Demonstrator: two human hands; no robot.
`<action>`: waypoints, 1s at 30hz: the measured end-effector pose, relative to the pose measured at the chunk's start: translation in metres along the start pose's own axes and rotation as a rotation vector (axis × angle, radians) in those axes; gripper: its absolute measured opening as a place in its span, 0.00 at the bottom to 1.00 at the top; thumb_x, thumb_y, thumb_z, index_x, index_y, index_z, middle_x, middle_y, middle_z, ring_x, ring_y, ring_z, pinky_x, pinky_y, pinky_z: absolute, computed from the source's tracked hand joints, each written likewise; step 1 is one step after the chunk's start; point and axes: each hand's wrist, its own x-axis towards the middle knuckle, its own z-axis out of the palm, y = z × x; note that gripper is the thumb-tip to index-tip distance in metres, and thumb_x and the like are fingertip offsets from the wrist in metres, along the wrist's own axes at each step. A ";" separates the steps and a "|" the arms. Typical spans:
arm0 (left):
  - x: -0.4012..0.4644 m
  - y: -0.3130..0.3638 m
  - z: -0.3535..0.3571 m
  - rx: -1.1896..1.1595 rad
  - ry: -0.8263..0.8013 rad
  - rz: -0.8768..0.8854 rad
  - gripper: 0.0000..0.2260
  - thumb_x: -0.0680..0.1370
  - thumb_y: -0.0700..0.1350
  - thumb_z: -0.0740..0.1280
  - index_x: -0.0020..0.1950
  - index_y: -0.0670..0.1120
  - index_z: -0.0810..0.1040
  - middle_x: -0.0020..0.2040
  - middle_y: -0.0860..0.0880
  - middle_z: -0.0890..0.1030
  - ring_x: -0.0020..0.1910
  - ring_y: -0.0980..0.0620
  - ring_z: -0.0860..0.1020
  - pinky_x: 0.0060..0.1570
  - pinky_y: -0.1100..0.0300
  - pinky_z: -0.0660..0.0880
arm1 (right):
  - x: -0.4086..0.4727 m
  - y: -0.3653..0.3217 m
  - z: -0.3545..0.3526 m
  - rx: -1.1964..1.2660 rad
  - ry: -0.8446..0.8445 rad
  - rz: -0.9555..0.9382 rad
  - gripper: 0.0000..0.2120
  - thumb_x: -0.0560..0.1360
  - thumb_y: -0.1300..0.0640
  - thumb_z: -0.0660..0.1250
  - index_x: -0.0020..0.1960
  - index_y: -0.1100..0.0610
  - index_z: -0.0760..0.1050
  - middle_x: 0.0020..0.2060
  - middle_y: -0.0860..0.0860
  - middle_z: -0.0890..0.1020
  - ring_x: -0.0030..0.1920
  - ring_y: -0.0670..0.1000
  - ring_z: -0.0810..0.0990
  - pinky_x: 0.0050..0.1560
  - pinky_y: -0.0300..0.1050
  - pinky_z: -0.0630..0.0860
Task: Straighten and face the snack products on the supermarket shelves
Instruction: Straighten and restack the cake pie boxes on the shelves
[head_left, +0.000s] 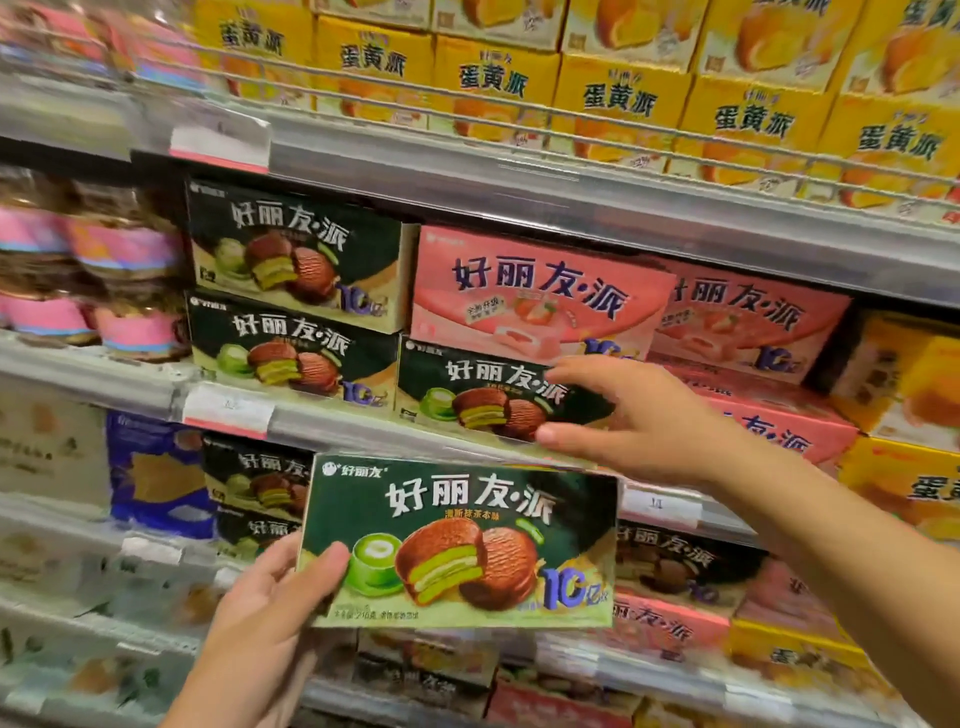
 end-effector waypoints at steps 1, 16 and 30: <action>0.002 0.003 -0.001 0.003 -0.006 -0.010 0.15 0.68 0.42 0.72 0.53 0.40 0.80 0.52 0.34 0.83 0.48 0.35 0.83 0.41 0.46 0.81 | 0.009 -0.002 -0.010 -0.061 0.093 -0.016 0.36 0.70 0.30 0.60 0.71 0.51 0.69 0.71 0.47 0.71 0.70 0.47 0.69 0.69 0.46 0.67; 0.021 0.025 0.000 -0.028 -0.085 -0.064 0.21 0.68 0.37 0.67 0.61 0.40 0.77 0.50 0.35 0.83 0.44 0.37 0.83 0.29 0.52 0.80 | 0.070 0.010 -0.020 -0.565 0.342 0.156 0.33 0.74 0.41 0.65 0.72 0.59 0.64 0.61 0.56 0.77 0.60 0.59 0.75 0.62 0.55 0.69; 0.041 0.012 -0.002 -0.034 -0.147 -0.094 0.22 0.68 0.36 0.68 0.62 0.41 0.77 0.53 0.36 0.83 0.48 0.36 0.83 0.38 0.46 0.81 | 0.038 0.007 -0.012 -0.531 0.606 -0.067 0.22 0.68 0.54 0.75 0.54 0.67 0.76 0.64 0.62 0.76 0.65 0.64 0.74 0.59 0.60 0.72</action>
